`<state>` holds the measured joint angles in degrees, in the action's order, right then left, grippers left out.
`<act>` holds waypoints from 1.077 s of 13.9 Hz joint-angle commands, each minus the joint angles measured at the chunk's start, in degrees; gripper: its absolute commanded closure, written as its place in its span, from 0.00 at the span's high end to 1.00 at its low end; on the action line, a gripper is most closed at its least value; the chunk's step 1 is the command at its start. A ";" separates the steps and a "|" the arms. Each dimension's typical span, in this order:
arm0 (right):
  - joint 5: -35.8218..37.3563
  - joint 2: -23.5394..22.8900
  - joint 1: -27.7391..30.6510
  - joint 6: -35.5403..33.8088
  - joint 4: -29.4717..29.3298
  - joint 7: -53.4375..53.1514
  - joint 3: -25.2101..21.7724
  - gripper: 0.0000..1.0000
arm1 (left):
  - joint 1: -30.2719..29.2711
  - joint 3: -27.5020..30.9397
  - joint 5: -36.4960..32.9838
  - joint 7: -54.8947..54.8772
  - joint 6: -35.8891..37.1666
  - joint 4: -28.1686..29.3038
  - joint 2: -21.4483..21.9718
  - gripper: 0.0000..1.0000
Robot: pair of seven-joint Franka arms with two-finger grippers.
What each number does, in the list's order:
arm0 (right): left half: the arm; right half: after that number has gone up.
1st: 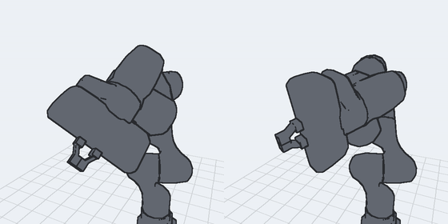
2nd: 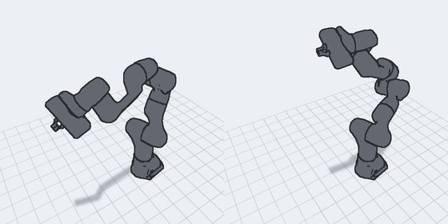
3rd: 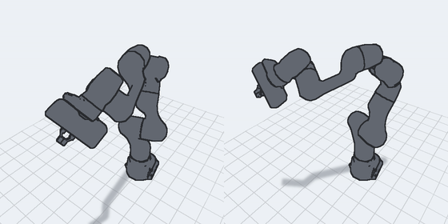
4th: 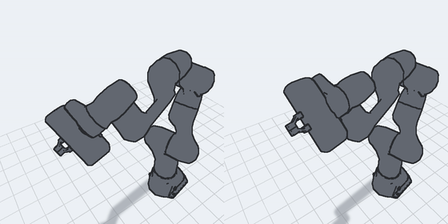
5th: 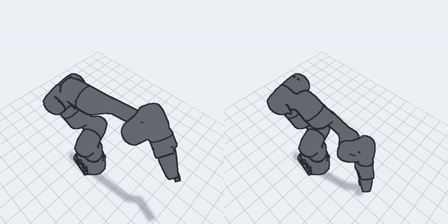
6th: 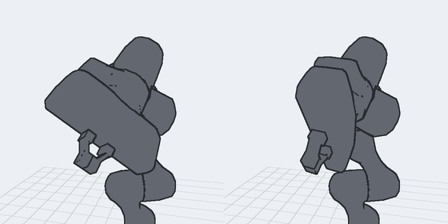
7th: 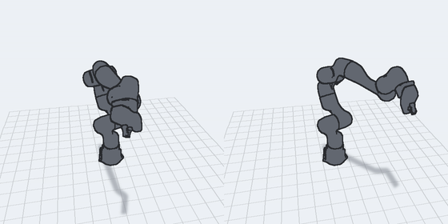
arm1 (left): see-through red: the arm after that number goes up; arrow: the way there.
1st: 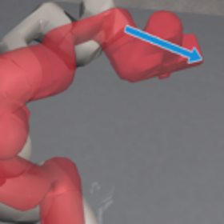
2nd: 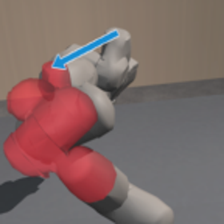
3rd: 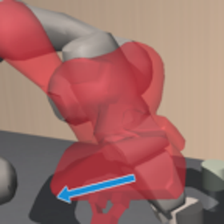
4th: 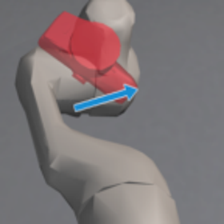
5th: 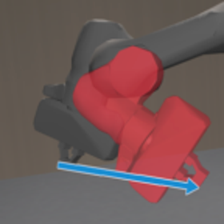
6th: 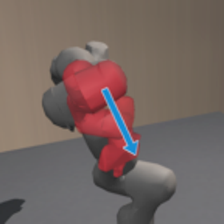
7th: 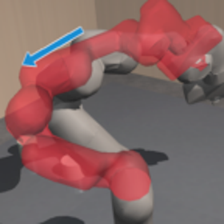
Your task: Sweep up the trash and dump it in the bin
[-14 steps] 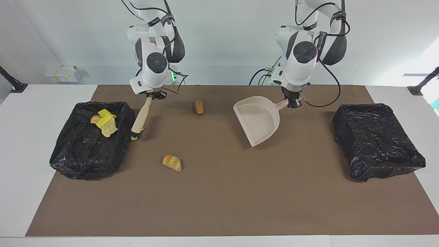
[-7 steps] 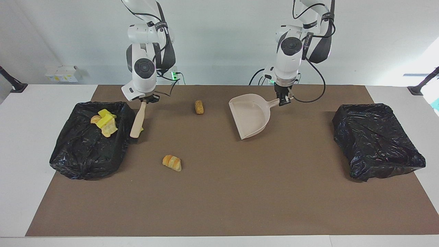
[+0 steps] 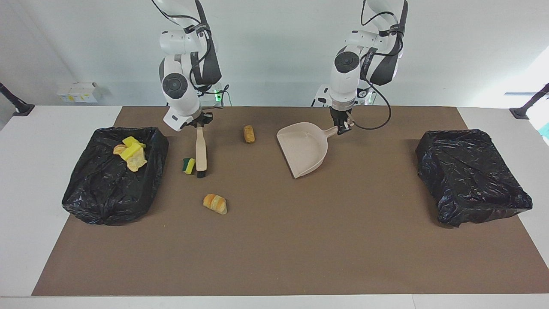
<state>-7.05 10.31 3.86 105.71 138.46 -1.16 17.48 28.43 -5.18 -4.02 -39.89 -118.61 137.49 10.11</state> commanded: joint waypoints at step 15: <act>17.51 -6.87 5.71 0.99 -15.57 7.12 -0.25 0.00 | 0.84 0.70 -0.99 3.06 -1.18 0.68 0.17 0.00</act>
<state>8.88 6.25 8.73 106.06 126.34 4.06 16.68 28.60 -5.10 -4.02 -38.26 -118.80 137.48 9.73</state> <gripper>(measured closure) 0.740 0.678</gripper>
